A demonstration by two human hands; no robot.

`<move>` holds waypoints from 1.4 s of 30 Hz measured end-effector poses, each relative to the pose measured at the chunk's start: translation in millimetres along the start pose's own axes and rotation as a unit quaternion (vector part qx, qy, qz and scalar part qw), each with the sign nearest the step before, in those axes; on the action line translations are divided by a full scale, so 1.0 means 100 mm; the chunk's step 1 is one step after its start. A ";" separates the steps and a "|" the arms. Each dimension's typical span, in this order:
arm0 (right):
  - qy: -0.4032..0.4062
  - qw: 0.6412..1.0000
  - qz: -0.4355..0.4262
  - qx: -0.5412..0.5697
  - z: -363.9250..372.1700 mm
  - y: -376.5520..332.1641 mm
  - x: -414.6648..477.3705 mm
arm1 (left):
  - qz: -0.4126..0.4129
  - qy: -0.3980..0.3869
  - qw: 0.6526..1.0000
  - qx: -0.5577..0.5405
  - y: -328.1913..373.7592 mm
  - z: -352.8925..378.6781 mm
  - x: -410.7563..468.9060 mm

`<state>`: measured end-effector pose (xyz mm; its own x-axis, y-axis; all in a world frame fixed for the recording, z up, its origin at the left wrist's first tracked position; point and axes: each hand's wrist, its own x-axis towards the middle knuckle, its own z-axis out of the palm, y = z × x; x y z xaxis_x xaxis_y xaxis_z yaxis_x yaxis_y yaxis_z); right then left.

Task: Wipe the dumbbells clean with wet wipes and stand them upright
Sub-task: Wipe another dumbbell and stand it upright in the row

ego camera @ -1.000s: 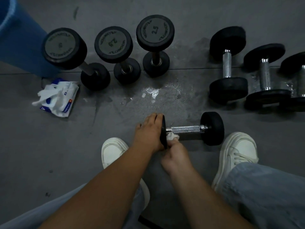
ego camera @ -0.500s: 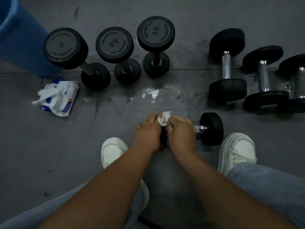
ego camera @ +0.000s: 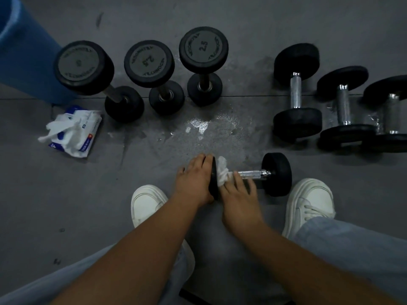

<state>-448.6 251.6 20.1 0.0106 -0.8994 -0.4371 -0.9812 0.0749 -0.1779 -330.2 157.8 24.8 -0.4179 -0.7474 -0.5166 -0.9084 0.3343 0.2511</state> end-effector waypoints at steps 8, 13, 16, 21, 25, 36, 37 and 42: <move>-0.032 0.999 0.027 0.005 -0.11 -0.04 0.18 | 0.000 0.001 1.000 -0.014 0.00 0.02 -0.02; -0.033 0.999 0.005 -0.015 -0.17 0.06 0.42 | 0.001 -0.014 1.000 -0.007 0.01 -0.04 0.01; 0.046 0.998 0.014 0.043 -0.11 0.02 0.35 | -0.002 -0.016 1.000 -0.002 0.01 -0.05 0.01; 0.078 0.889 0.230 0.389 0.10 -0.20 -0.08 | -0.005 -0.030 0.999 0.010 0.00 -0.09 0.07; -0.015 0.467 0.427 0.774 0.08 -0.35 0.48 | 0.001 -0.013 1.000 -0.013 0.01 -0.03 0.01; -0.036 0.272 0.415 0.867 0.06 -0.40 0.41 | -0.005 -0.006 1.000 -0.012 0.00 -0.02 0.02; -0.029 0.265 0.412 0.871 0.09 -0.40 0.37 | -0.004 -0.004 1.000 -0.015 0.00 -0.02 0.02; -0.016 0.260 0.401 0.878 0.11 -0.37 0.45 | -0.006 -0.012 1.000 -0.010 0.02 -0.03 0.02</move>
<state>-409.7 212.8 -3.0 -0.0326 -0.2887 -0.9569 0.9311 0.3392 -0.1341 -332.4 154.9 26.6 -0.4083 -0.7371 -0.5385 -0.9126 0.3142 0.2617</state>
